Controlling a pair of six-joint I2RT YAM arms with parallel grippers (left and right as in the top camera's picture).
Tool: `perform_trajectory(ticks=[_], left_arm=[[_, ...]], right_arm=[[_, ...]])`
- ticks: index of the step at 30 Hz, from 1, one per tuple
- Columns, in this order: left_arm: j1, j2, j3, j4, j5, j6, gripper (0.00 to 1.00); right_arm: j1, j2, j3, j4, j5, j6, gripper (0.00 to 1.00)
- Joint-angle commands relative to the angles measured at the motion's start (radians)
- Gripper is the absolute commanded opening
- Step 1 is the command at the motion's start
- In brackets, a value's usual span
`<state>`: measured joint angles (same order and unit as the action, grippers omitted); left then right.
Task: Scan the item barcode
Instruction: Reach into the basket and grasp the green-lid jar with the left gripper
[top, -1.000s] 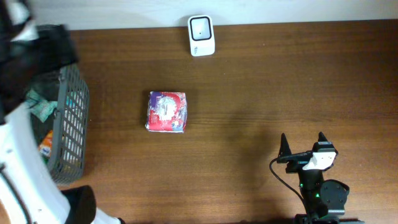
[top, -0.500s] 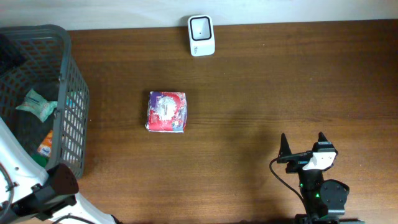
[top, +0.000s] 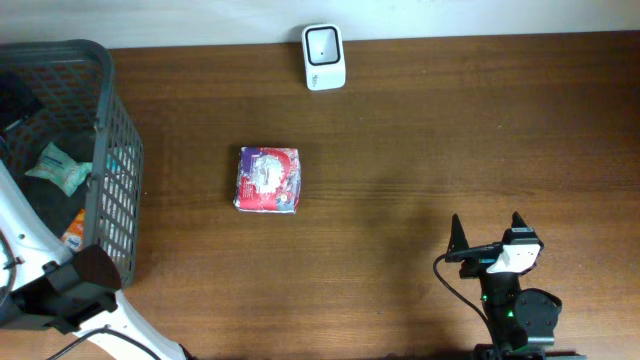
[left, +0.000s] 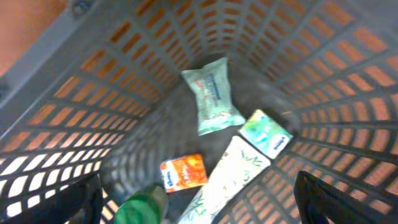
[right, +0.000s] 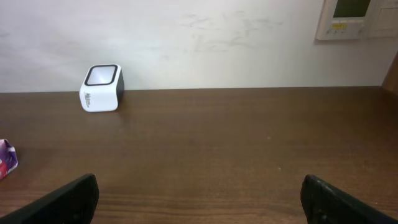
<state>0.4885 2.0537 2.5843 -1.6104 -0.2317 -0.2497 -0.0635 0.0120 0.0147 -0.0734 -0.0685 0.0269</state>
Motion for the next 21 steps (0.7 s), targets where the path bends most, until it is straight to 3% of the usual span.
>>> perform_trajectory(ticks=[1,6,11,17,21], left_arm=[[0.012,0.058,0.001,-0.01,-0.036,-0.034,0.93],[0.012,0.162,0.001,-0.067,0.003,-0.035,0.95],[0.01,0.257,0.001,-0.058,0.024,-0.034,0.87],[0.002,0.382,0.001,0.113,0.081,-0.034,0.85],[-0.014,0.452,0.001,0.133,0.086,-0.034,0.84]], right_arm=[[0.005,-0.006,-0.009,-0.001,0.009,0.011,0.99],[0.005,-0.006,-0.009,-0.001,0.009,0.011,0.99],[0.005,-0.006,-0.009,-0.001,0.009,0.011,0.99],[0.005,-0.006,-0.009,-0.001,0.009,0.011,0.99],[0.004,-0.006,-0.009,-0.001,0.009,0.011,0.99]])
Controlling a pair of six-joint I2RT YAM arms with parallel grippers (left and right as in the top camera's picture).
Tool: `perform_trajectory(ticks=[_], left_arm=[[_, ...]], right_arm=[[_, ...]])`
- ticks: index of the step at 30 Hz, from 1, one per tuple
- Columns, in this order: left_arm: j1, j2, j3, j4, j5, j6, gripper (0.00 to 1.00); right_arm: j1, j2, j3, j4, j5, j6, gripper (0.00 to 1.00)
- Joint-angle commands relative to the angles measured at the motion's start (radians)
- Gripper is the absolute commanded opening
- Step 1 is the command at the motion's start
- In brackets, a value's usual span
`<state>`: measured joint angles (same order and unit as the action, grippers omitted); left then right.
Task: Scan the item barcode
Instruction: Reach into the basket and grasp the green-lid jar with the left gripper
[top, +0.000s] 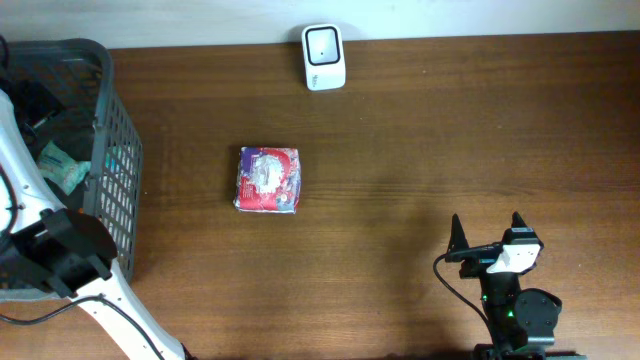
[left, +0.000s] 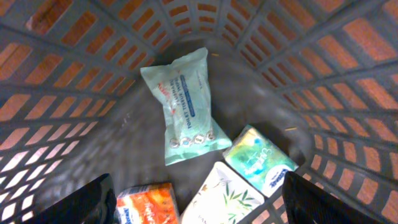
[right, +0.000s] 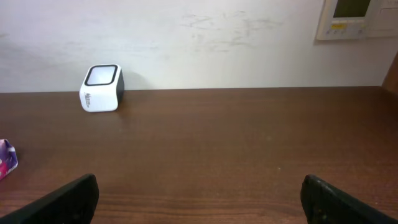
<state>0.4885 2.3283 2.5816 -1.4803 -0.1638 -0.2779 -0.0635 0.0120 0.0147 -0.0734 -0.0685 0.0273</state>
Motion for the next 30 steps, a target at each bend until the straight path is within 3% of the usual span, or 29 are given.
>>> perform_trajectory(ticks=[1,8,12,16,21,23,25,30], left_arm=[[-0.013,0.179,0.003,0.003,0.018,-0.006,0.84],[0.0,0.112,0.115,-0.098,0.033,-0.006,0.85],[0.005,-0.037,0.172,-0.208,0.064,-0.001,0.89],[0.005,-0.151,0.142,-0.208,0.116,0.06,0.9],[0.005,-0.392,-0.248,-0.208,0.104,0.062,0.91],[0.005,-0.467,-0.403,-0.196,0.012,-0.007,0.91],[0.005,-0.483,-0.509,-0.137,-0.086,-0.078,0.91],[0.023,-0.482,-0.804,0.112,-0.098,-0.091,0.92]], right_arm=[[0.004,-0.006,-0.009,-0.001,0.009,0.011,0.99],[0.004,-0.006,-0.009,-0.001,0.009,0.011,0.99],[0.005,-0.006,-0.009,-0.001,0.009,0.011,0.99],[0.005,-0.006,-0.009,-0.001,0.009,0.011,0.99],[0.004,-0.006,-0.009,-0.001,0.009,0.011,0.99],[0.005,-0.006,-0.009,-0.001,0.009,0.011,0.99],[0.005,-0.006,-0.009,-0.001,0.009,0.011,0.99],[0.005,-0.006,-0.009,-0.001,0.009,0.011,0.99]])
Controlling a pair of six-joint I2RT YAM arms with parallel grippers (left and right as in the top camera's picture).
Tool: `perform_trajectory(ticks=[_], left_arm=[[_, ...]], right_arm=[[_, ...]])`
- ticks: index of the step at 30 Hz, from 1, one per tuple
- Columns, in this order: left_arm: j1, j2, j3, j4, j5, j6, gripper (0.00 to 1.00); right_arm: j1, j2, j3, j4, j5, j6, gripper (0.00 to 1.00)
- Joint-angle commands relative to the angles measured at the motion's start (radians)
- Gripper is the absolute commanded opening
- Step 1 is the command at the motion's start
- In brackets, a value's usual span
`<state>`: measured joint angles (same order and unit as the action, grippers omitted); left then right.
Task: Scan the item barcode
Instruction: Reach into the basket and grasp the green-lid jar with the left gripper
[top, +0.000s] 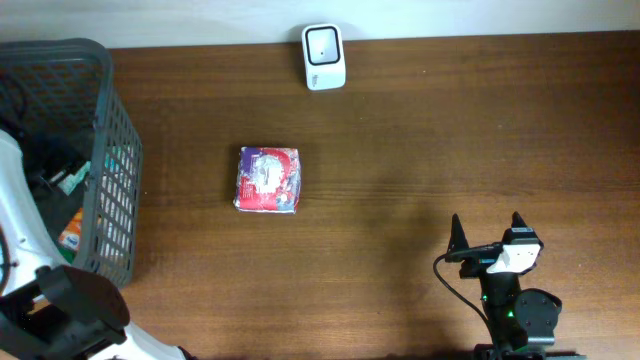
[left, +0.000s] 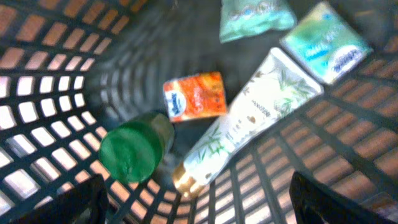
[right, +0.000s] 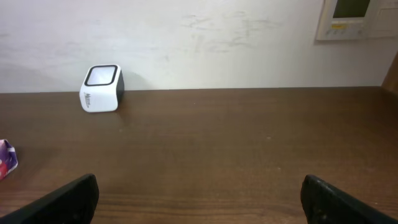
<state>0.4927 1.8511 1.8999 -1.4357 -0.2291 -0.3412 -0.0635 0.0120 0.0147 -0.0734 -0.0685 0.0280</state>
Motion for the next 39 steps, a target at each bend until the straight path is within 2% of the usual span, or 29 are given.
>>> perform_trajectory(ticks=[1,4,9,20,32,36,39], left_arm=[[0.023,-0.005,-0.156,0.089,-0.034,-0.037,0.92],[0.046,-0.005,-0.274,0.19,-0.081,-0.092,0.95],[0.103,-0.002,-0.289,0.27,-0.074,-0.12,0.96],[0.119,-0.002,-0.386,0.304,-0.094,-0.141,0.98],[0.122,-0.002,-0.388,0.328,-0.106,-0.141,0.98],[0.155,-0.002,-0.396,0.325,-0.108,-0.141,0.98],[0.19,-0.002,-0.422,0.325,-0.056,-0.141,0.97]], right_arm=[[0.005,-0.006,-0.009,-0.001,0.009,0.01,0.99],[0.005,-0.006,-0.009,-0.001,0.009,0.01,0.99],[0.004,-0.006,-0.009,-0.001,0.009,0.01,0.99],[0.004,-0.006,-0.009,-0.001,0.009,0.01,0.99],[0.005,-0.006,-0.009,-0.001,0.009,0.01,0.99],[0.004,-0.006,-0.009,-0.001,0.009,0.01,0.99],[0.004,-0.006,-0.009,-0.001,0.009,0.01,0.99]])
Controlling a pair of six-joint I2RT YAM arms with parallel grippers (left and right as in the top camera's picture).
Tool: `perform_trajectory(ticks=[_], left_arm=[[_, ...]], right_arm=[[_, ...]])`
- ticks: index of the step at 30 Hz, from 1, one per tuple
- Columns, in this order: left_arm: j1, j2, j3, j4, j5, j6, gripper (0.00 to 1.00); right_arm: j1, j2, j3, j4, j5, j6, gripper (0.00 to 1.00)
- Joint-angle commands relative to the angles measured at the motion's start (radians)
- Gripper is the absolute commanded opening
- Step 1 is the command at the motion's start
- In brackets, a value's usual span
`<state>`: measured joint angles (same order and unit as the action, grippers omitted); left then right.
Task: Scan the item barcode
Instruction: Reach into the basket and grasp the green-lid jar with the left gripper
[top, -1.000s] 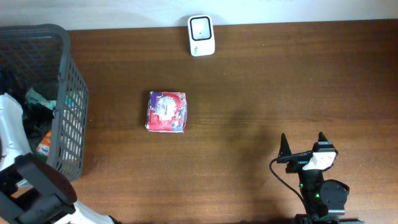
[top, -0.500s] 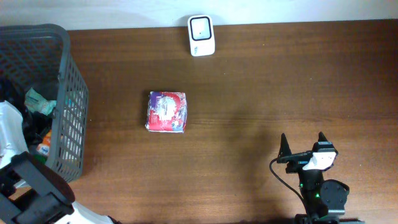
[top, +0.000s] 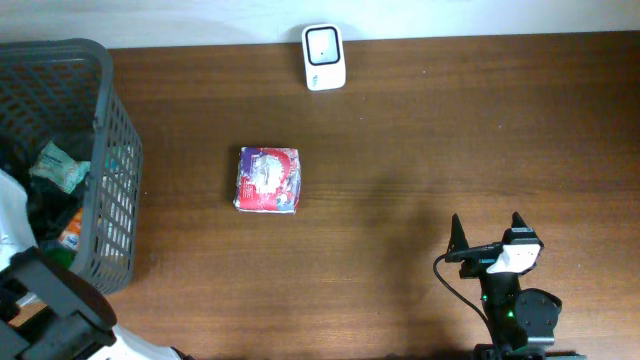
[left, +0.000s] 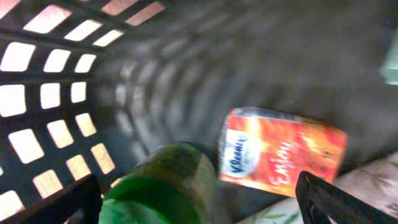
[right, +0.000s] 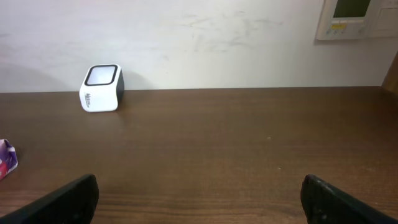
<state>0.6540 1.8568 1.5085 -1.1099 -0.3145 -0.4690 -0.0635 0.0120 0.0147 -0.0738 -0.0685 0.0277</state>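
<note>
Deep inside the grey basket (top: 110, 150), my left gripper (left: 199, 196) is open. Its dark fingertips (left: 68, 202) show at the bottom corners of the left wrist view. A green-capped bottle (left: 165, 190) lies close between them. An orange carton (left: 280, 158) lies just beyond it, to the right. The white barcode scanner (top: 323, 58) stands at the table's far edge, and the right wrist view shows the scanner (right: 101, 88) too. My right gripper (top: 487, 240) is open at the front right, holding nothing.
A purple and red packet (top: 268, 180) lies on the brown table (top: 450, 140) between basket and scanner. A pale green wipes pack (top: 58, 165) lies in the basket. The basket's mesh walls (left: 43, 93) close in round the left gripper.
My left gripper has come much closer to the green-capped bottle and the orange carton, which now fill its view. The tube and the green packs have left that view. The right arm is unmoved.
My left gripper, open, first looked down on all the basket's items. Then it was over the pale green wipes pack, then over the bottle, carton and tube. Now it sits low at the bottle. The packet, scanner and right arm stayed put.
</note>
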Motion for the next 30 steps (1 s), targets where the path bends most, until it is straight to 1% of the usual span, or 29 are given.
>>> perform_trajectory(ticks=[1,7,8,14,15,17,22,24,26,27,30], left_arm=[[0.032,-0.008,-0.04,0.0,0.035,-0.013,0.97],[0.051,-0.006,-0.053,0.032,0.031,-0.034,0.98],[0.061,-0.006,-0.053,0.018,0.061,-0.035,0.99],[0.069,-0.006,-0.053,-0.071,0.247,-0.023,0.99],[0.069,-0.006,-0.053,-0.081,0.288,0.017,0.99],[0.069,-0.006,-0.053,-0.113,0.339,0.048,0.99],[0.068,-0.006,-0.053,-0.156,0.356,0.048,1.0],[0.068,-0.006,-0.053,-0.134,0.323,0.048,0.95],[0.069,-0.006,-0.053,-0.103,0.299,0.048,0.85],[0.069,-0.006,-0.053,-0.09,0.299,0.048,0.79],[0.069,-0.006,-0.053,-0.068,0.289,0.048,0.72]], right_arm=[[0.005,-0.006,-0.009,0.0,0.009,0.011,0.99],[0.005,-0.006,-0.009,0.0,0.009,0.011,0.99],[0.004,-0.006,-0.009,0.0,0.009,0.011,0.99],[0.004,-0.006,-0.009,0.0,0.009,0.011,0.99],[0.005,-0.006,-0.009,0.0,0.009,0.011,0.99],[0.005,-0.006,-0.009,0.0,0.009,0.011,0.99],[0.005,-0.006,-0.009,0.0,0.009,0.011,0.99],[0.005,-0.006,-0.009,0.0,0.009,0.011,0.99],[0.004,-0.006,-0.009,0.0,0.009,0.011,0.99],[0.005,-0.006,-0.009,0.0,0.009,0.011,0.99],[0.005,-0.006,-0.009,0.0,0.009,0.011,0.99]])
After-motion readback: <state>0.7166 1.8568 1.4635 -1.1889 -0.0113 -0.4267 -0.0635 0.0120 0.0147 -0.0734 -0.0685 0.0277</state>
